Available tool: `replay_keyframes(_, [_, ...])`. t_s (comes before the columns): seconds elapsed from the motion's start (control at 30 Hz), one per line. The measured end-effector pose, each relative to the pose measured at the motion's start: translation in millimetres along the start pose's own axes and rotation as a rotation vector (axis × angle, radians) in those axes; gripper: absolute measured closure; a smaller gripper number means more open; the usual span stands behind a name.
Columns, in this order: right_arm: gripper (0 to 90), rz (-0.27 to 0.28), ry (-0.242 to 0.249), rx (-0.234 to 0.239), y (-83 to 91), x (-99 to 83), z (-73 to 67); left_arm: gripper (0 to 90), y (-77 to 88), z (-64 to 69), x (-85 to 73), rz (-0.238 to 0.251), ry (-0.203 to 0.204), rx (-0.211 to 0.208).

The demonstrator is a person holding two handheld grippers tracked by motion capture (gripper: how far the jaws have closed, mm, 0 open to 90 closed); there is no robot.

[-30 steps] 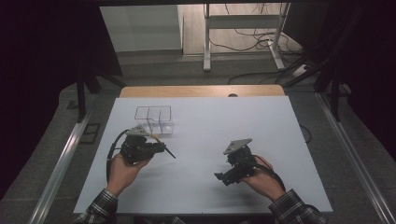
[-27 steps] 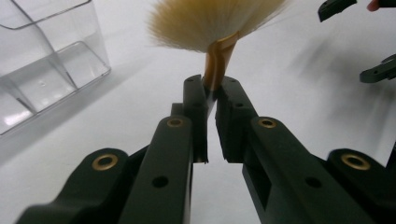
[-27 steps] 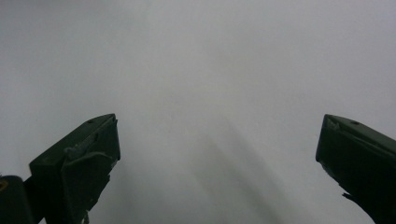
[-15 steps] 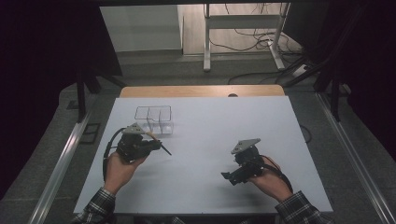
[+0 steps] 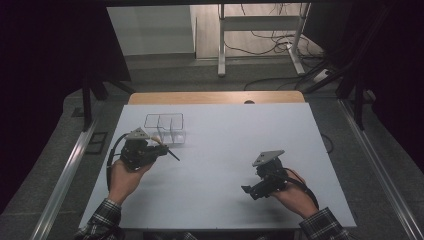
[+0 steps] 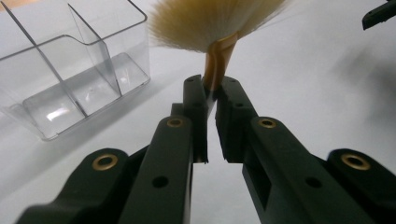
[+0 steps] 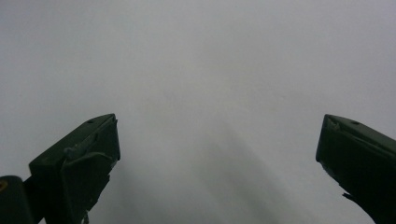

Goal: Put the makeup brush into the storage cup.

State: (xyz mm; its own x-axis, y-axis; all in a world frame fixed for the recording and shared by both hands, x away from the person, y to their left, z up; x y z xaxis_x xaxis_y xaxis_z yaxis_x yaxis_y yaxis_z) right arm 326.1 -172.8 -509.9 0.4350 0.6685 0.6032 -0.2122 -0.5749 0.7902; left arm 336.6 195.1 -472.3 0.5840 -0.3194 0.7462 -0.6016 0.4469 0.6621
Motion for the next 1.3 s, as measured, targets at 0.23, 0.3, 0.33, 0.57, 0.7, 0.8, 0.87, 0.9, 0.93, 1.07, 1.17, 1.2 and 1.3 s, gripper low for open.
replay_keyframes(0.23, [0.0, 0.007, -0.016, -0.009, 6.0, -6.3, 2.2, 82.8, -1.1, -1.4, 4.0, 0.009, -0.002, 0.003])
replay_keyframes(0.3, [0.0, 0.009, -0.024, -0.009, 7.3, -8.0, 2.4, 82.8, -1.4, -1.6, 5.2, 0.011, -0.005, 0.005])
replay_keyframes(0.33, [0.0, 0.009, -0.024, -0.012, 8.0, -9.0, 2.8, 82.8, -1.6, -1.8, 5.8, 0.012, -0.006, 0.006])
replay_keyframes(0.57, [0.0, 0.033, -0.058, -0.011, 15.0, -14.3, 5.5, 82.8, -2.0, -4.1, 9.2, 0.020, -0.006, 0.010])
replay_keyframes(0.7, [0.0, 0.036, -0.072, -0.020, 18.5, -18.5, 8.0, 82.8, -2.9, -5.9, 11.7, 0.028, -0.005, 0.010])
replay_keyframes(0.8, [0.0, 0.040, -0.078, -0.027, 21.0, -21.0, 9.7, 82.8, -3.7, -7.5, 13.5, 0.030, -0.006, 0.010])
replay_keyframes(0.87, [0.0, 0.046, -0.092, -0.025, 22.6, -22.4, 10.2, 82.8, -4.1, -8.7, 14.6, 0.033, -0.005, 0.011])
replay_keyframes(0.9, [0.0, 0.050, -0.099, -0.024, 23.7, -23.5, 10.9, 82.8, -4.0, -9.1, 15.0, 0.034, -0.004, 0.011])
replay_keyframes(0.93, [0.0, 0.052, -0.107, -0.026, 24.7, -24.4, 11.5, 82.8, -4.0, -9.4, 15.4, 0.036, -0.002, 0.010])
replay_keyframes(1.07, [0.0, 0.076, -0.132, -0.040, 30.2, -27.6, 15.1, 82.8, -2.9, -11.6, 17.0, 0.045, 0.002, 0.008])
replay_keyframes(1.17, [0.0, 0.090, -0.145, -0.054, 34.8, -30.0, 17.5, 82.8, -2.4, -13.3, 18.2, 0.052, 0.006, 0.006])
replay_keyframes(1.2, [0.0, 0.093, -0.149, -0.059, 36.4, -31.2, 18.4, 82.8, -2.3, -13.7, 18.5, 0.054, 0.006, 0.005])
replay_keyframes(1.3, [0.0, 0.102, -0.167, -0.076, 41.1, -35.0, 21.4, 82.8, -2.0, -15.0, 20.1, 0.061, 0.010, 0.004])
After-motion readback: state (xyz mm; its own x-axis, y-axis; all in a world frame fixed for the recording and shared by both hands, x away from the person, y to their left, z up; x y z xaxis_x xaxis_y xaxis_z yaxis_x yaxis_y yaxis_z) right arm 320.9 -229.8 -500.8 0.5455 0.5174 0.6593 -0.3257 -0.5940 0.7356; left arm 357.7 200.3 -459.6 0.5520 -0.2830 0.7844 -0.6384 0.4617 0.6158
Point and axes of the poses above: each handheld gripper's, and its own axes: y roughly backward along the jaws, x roughly out of its top, z roughly to its right, the point moved 4 cm from there along -y, roughly forward along the jaws, and after that the axes turned 9 degrees about x, right-handed, at the moved point
